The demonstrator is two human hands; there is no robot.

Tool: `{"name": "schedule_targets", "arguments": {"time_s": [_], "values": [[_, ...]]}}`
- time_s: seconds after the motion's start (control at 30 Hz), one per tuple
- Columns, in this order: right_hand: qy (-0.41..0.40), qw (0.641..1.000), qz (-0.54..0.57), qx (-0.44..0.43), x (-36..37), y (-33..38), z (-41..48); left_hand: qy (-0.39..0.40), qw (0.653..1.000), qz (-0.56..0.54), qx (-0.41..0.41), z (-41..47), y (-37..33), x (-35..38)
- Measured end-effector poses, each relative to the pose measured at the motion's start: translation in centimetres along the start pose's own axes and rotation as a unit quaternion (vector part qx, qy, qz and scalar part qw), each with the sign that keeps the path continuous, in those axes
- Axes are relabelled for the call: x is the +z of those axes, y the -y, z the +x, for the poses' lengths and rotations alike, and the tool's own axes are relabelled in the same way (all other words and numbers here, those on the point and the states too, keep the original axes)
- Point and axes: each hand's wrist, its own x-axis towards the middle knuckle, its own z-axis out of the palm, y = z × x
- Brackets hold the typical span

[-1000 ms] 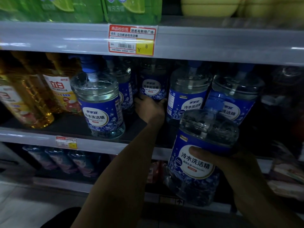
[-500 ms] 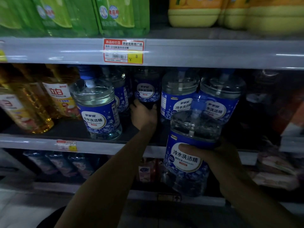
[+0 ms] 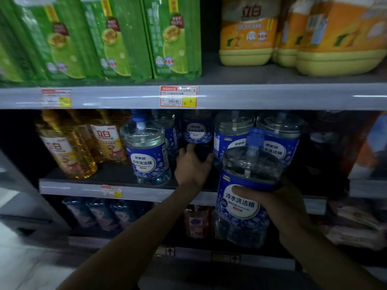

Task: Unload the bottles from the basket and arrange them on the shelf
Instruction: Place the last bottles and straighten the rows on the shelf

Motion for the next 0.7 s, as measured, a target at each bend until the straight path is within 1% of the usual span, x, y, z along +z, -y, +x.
{"name": "schedule_targets", "arguments": {"time_s": [0.07,0.17,0.23,0.3,0.37,0.43,0.5,0.7], "values": [[0.0,1.0,0.008,-0.018,0.2,0.3,-0.1,0.02,0.999,-0.045,0.02,-1.2,-0.1,-1.6],[0.008,1.0,-0.001,-0.021,1.1,0.6,0.0,0.067,0.989,-0.127,0.031,-2.9,-0.3,-4.4],[0.0,1.0,-0.016,-0.018,1.9,1.1,-0.1,0.105,0.972,-0.21,0.021,-4.3,-0.9,-6.5],[0.002,0.999,-0.033,-0.033,2.6,1.3,-0.2,0.146,0.947,-0.287,0.007,-5.7,-1.2,-8.2],[0.011,0.998,-0.04,-0.051,3.3,1.6,-0.4,0.192,0.922,-0.335,0.009,-6.9,-0.9,-9.3],[0.021,0.997,-0.037,-0.06,4.0,1.8,-0.4,0.221,0.907,-0.358,0.019,-7.8,-0.7,-9.8],[0.035,0.996,-0.042,-0.07,4.7,1.9,-0.1,0.213,0.904,-0.368,0.038,-8.1,-0.5,-10.4],[0.055,0.991,-0.05,-0.107,6.7,2.1,0.7,0.153,0.92,-0.354,0.066,-7.0,0.5,-11.8]]}}
